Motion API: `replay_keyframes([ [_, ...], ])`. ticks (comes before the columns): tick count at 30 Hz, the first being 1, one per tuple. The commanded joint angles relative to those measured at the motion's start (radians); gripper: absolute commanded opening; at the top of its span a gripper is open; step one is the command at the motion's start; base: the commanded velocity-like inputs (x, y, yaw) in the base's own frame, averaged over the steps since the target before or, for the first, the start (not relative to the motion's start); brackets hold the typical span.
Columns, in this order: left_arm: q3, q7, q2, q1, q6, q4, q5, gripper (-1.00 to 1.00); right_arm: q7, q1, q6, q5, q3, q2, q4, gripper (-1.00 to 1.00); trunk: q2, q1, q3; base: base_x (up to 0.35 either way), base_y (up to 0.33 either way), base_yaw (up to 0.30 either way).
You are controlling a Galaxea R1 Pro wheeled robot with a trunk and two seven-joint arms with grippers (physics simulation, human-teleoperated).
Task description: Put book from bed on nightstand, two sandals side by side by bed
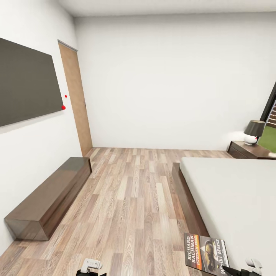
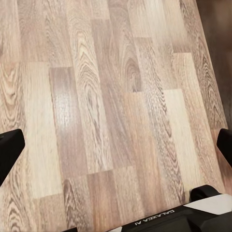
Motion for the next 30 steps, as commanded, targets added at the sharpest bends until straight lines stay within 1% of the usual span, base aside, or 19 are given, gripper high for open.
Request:
replay_keyframes([
  [1,0.008,-0.002,0.000,0.000,-0.004,0.001,-0.011,1.00,0.002,0.000,0.001,-0.009,0.008,0.000,0.000,-1.00,-0.001,0.000,0.000,0.000,0.000,0.000],
  [8,0.008,-0.002,0.000,0.000,-0.004,0.001,-0.011,1.00,0.002,0.000,0.001,-0.009,0.008,0.000,0.000,-1.00,-0.001,0.000,0.000,0.001,0.000,0.000],
  [10,0.008,-0.002,0.000,0.000,-0.003,0.001,-0.011,1.00,0.002,0.000,0.001,-0.009,0.008,0.000,0.000,-1.00,-0.001,0.000,0.000,0.166,0.000,0.000],
  [30,0.008,-0.002,0.000,0.000,-0.003,0.001,-0.011,1.00,0.003,0.000,0.001,-0.009,0.008,0.000,0.000,-1.00,-0.001,0.000,0.002,0.320,0.000,0.000],
])
